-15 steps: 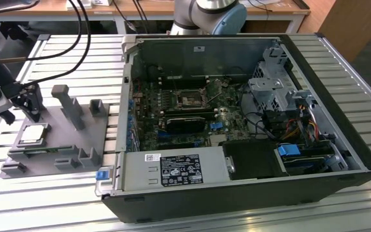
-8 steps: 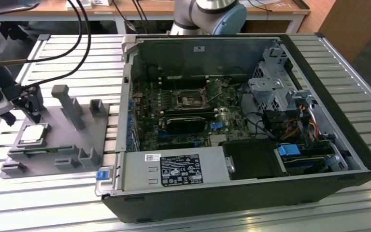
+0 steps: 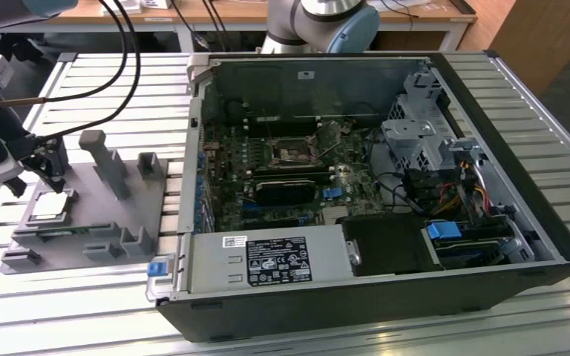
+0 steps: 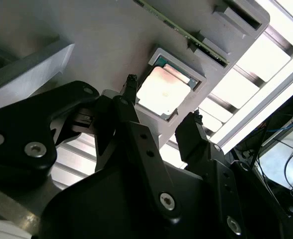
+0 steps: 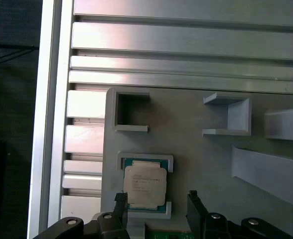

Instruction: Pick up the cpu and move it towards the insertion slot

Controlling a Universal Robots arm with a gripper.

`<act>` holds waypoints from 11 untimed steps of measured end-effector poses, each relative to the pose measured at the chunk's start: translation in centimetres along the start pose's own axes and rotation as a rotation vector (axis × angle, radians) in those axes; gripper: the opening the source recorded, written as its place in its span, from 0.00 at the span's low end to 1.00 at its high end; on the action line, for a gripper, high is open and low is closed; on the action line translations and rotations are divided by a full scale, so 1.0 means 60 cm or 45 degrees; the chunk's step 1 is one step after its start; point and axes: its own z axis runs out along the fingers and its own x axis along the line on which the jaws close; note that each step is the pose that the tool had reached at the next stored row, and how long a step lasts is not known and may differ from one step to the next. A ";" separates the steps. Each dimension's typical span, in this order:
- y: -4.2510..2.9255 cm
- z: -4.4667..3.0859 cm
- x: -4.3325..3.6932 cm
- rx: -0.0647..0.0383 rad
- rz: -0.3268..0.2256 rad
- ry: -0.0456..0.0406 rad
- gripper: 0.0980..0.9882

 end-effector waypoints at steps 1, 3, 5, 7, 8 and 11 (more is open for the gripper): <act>0.000 0.001 0.000 0.000 0.000 0.000 0.55; 0.000 0.002 0.000 0.000 0.000 0.000 0.55; -0.001 0.003 0.000 0.000 0.000 0.000 0.55; -0.001 0.004 0.000 0.000 0.000 0.000 0.55; -0.001 0.005 0.000 0.000 0.000 0.000 0.55; -0.001 0.006 0.000 0.000 0.000 0.000 0.55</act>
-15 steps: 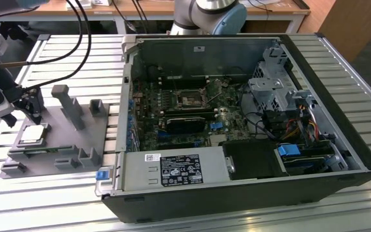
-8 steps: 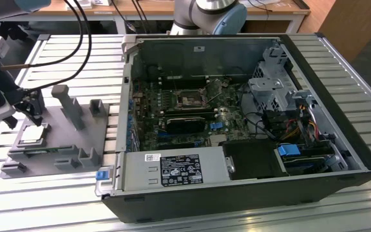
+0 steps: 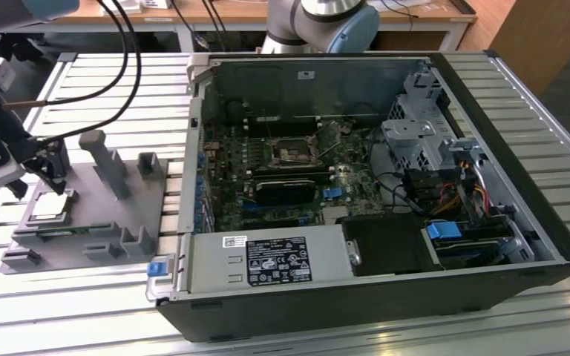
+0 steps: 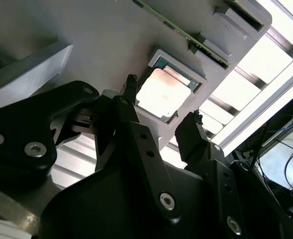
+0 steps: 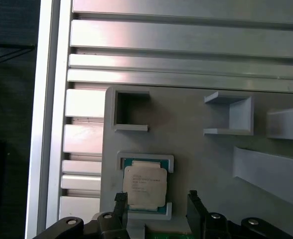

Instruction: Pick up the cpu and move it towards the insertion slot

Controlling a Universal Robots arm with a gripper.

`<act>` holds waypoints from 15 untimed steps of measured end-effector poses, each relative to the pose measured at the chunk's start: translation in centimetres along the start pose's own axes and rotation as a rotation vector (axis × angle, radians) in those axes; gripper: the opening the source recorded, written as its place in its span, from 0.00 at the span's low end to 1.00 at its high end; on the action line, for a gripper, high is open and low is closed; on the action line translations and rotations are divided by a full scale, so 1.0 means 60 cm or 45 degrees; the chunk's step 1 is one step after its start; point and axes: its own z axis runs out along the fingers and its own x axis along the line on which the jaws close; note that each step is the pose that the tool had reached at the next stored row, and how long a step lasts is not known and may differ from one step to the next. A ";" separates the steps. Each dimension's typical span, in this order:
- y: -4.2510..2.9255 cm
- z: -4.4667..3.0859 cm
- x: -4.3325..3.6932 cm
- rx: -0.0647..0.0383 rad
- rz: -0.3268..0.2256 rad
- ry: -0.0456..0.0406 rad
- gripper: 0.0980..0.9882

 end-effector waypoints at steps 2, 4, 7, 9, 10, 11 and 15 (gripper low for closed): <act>0.000 0.001 0.000 0.000 0.000 0.000 0.55; 0.000 0.003 0.000 0.000 0.000 0.000 0.55; 0.000 0.006 0.001 0.000 0.000 0.000 0.55; 0.000 0.007 0.001 0.000 0.000 0.000 0.55; 0.000 0.008 0.002 0.000 0.000 0.000 0.55; 0.000 0.009 0.002 0.000 0.000 0.000 0.55; -0.001 0.012 0.005 0.000 0.000 0.000 0.55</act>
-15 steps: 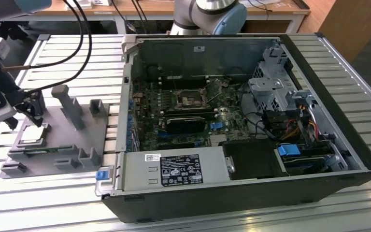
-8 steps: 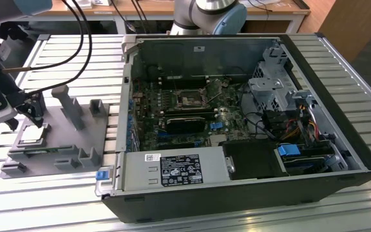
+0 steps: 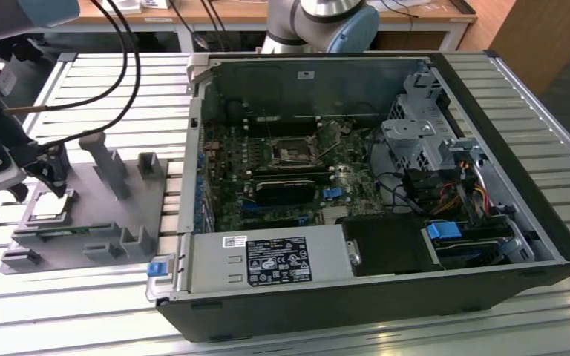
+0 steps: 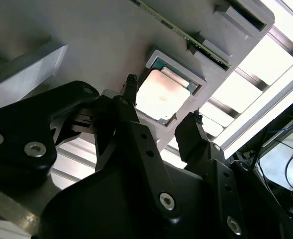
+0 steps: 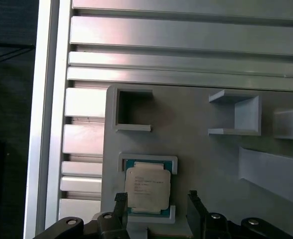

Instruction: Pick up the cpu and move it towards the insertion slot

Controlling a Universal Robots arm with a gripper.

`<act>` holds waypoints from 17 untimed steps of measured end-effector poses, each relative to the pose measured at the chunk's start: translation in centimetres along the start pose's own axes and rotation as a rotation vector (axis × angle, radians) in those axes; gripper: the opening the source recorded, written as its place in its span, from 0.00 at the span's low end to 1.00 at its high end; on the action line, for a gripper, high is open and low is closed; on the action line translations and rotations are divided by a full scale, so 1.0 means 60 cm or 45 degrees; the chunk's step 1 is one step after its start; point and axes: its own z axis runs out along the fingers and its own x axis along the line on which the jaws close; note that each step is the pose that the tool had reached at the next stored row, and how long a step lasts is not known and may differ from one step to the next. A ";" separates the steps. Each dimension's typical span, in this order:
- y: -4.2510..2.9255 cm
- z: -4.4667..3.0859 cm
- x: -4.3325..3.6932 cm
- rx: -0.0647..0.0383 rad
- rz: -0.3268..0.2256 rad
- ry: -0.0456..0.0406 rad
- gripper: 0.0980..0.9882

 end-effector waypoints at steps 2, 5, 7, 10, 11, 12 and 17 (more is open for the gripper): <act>0.000 0.002 0.002 0.000 0.000 0.000 0.55; 0.000 0.006 0.003 0.000 0.000 0.000 0.63; 0.000 0.010 0.004 0.000 0.000 0.000 0.63; -0.001 0.018 0.006 0.000 0.000 0.000 0.63; -0.001 0.021 0.007 0.000 0.000 0.000 0.63; -0.001 0.023 0.007 0.000 0.000 0.000 0.63; -0.001 0.032 0.009 0.000 0.000 0.000 0.64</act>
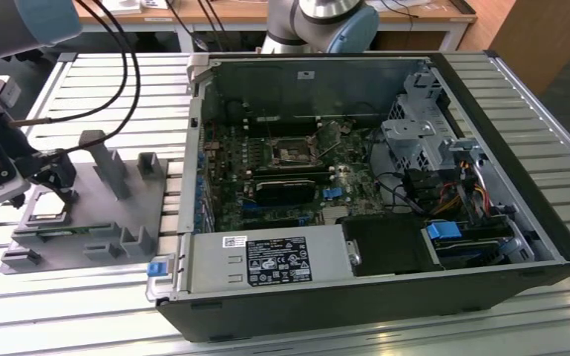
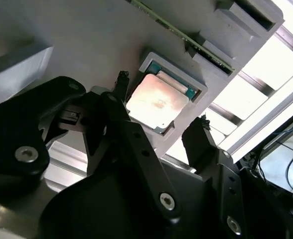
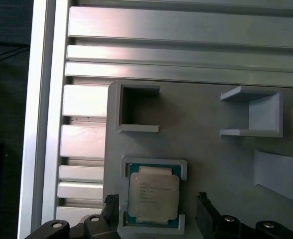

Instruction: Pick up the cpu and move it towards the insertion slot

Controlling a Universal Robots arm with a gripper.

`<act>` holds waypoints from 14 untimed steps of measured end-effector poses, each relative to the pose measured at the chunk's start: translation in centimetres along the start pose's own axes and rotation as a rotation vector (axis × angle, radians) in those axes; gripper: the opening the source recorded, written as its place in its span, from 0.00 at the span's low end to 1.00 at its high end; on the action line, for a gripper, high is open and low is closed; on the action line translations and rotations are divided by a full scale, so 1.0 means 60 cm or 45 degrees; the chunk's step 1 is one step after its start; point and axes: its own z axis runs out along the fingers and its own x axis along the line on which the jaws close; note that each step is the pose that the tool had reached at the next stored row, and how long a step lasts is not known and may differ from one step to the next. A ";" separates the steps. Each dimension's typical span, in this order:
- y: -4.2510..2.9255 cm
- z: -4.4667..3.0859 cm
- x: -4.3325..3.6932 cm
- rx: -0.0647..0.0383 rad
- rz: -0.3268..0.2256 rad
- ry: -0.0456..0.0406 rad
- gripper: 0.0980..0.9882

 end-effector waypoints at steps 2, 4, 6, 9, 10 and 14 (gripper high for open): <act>0.000 0.004 0.000 0.000 0.000 0.000 0.71; 0.000 0.008 0.000 0.000 0.000 0.002 0.71; 0.002 0.012 0.000 0.000 0.002 0.003 0.71; 0.006 0.017 0.000 0.000 0.005 0.003 0.71; 0.006 0.018 0.000 0.000 0.005 0.003 0.71; 0.006 0.024 0.001 0.000 0.006 0.003 0.71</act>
